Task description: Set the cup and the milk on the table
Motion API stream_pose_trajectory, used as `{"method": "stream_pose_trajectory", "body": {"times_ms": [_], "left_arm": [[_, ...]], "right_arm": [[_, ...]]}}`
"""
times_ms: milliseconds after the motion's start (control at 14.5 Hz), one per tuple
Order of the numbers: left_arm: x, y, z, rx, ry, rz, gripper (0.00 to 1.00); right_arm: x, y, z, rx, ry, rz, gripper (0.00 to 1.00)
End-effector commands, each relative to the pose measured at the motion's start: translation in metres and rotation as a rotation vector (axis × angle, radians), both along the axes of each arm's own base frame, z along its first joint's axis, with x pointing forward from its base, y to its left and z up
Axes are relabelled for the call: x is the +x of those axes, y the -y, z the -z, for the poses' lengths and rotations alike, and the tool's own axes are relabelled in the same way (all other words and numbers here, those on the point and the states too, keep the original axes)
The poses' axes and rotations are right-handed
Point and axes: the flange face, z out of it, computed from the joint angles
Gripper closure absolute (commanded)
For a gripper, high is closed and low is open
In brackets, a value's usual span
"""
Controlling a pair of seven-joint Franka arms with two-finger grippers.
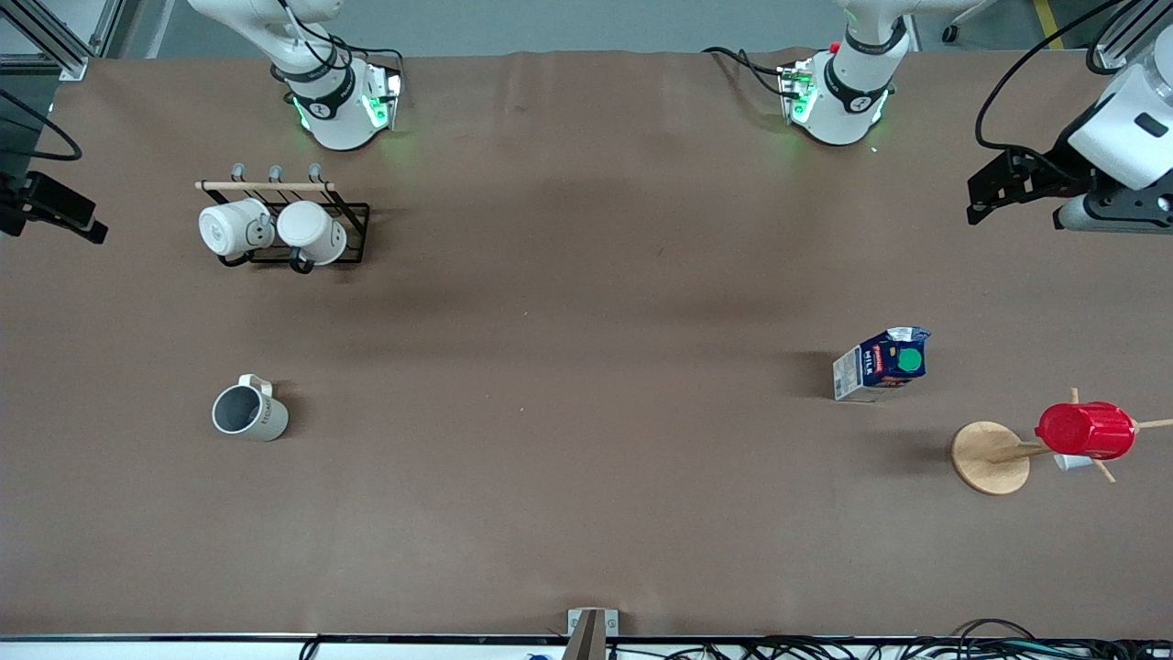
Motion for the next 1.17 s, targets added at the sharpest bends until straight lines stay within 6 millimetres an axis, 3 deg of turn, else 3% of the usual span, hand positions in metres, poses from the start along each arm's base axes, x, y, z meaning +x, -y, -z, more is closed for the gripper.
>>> {"method": "stream_pose_trajectory", "body": {"times_ms": [0, 207, 276, 414, 552, 759, 828, 966, 1103], "left_arm": [[-0.003, -0.006, -0.007, 0.019, 0.011, 0.011, 0.0], [0.013, -0.012, 0.001, 0.015, 0.001, -0.004, 0.0], [0.02, -0.012, 0.015, 0.015, -0.024, -0.001, 0.0], [0.039, -0.023, 0.051, 0.008, -0.065, -0.028, 0.0], [0.054, -0.022, 0.095, 0.0, -0.034, -0.038, 0.0], [0.056, -0.028, 0.171, -0.006, 0.012, -0.058, 0.0], [0.058, -0.038, 0.194, -0.009, 0.026, -0.075, 0.0], [0.064, -0.038, 0.233, -0.015, 0.018, -0.076, 0.0], [0.069, -0.034, 0.255, -0.021, 0.0, -0.085, 0.0]], "right_arm": [[0.002, 0.002, -0.002, 0.018, -0.002, -0.008, 0.0], [0.002, 0.002, -0.002, 0.018, -0.002, -0.008, 0.0], [0.001, 0.003, -0.002, 0.018, -0.002, -0.005, 0.0], [0.02, 0.005, 0.023, 0.02, -0.029, -0.004, 0.0], [0.053, 0.012, 0.064, 0.017, -0.014, -0.016, 0.0], [0.1, 0.038, 0.144, 0.016, -0.007, -0.117, 0.0], [0.111, 0.047, 0.172, 0.015, -0.017, -0.125, 0.0], [0.126, 0.058, 0.232, 0.019, -0.029, -0.168, 0.0], [0.128, 0.065, 0.279, 0.022, -0.044, -0.181, 0.0]]}}
